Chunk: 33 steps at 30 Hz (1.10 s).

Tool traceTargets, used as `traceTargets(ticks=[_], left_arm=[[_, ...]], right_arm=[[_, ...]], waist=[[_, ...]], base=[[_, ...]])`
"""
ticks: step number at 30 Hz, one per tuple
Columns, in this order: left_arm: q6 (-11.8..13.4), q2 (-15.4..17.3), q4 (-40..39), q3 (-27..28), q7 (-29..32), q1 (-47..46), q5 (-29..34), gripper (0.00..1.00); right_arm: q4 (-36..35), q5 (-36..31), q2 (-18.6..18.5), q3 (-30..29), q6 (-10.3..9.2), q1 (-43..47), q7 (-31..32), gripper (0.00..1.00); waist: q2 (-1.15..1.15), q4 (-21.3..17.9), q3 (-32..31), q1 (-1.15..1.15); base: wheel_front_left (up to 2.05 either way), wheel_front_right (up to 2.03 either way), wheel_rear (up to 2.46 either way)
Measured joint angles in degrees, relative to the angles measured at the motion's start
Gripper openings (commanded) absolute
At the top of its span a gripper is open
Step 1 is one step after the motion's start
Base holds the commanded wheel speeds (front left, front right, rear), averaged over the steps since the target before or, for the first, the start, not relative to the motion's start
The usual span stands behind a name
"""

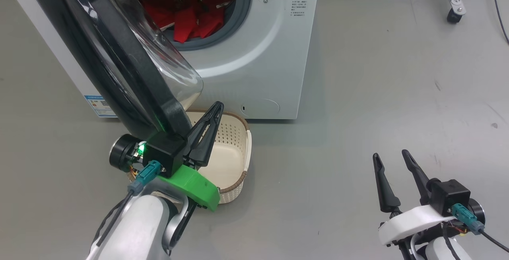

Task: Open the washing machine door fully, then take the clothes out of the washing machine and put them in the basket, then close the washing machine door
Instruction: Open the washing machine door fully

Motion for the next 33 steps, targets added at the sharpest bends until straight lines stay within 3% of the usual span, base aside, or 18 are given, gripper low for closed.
traceTargets(ticks=[21,33], left_arm=[[2.0,0.0,7.5,0.6,0.9,0.9,-5.2,0.0],[2.5,-0.2,9.9,0.1,-0.2,0.2,-6.4,0.0]], right_arm=[[0.9,-0.7,0.9,-0.6,0.51,-0.3,0.0,1.0],[1.0,-0.9,1.0,-2.3,0.92,-0.3,0.0,1.0]], waist=[[0.0,-1.9,0.8,0.0],[0.0,-0.7,0.9,0.0]], base=[[0.0,0.0,0.0],[0.0,0.0,0.0]])
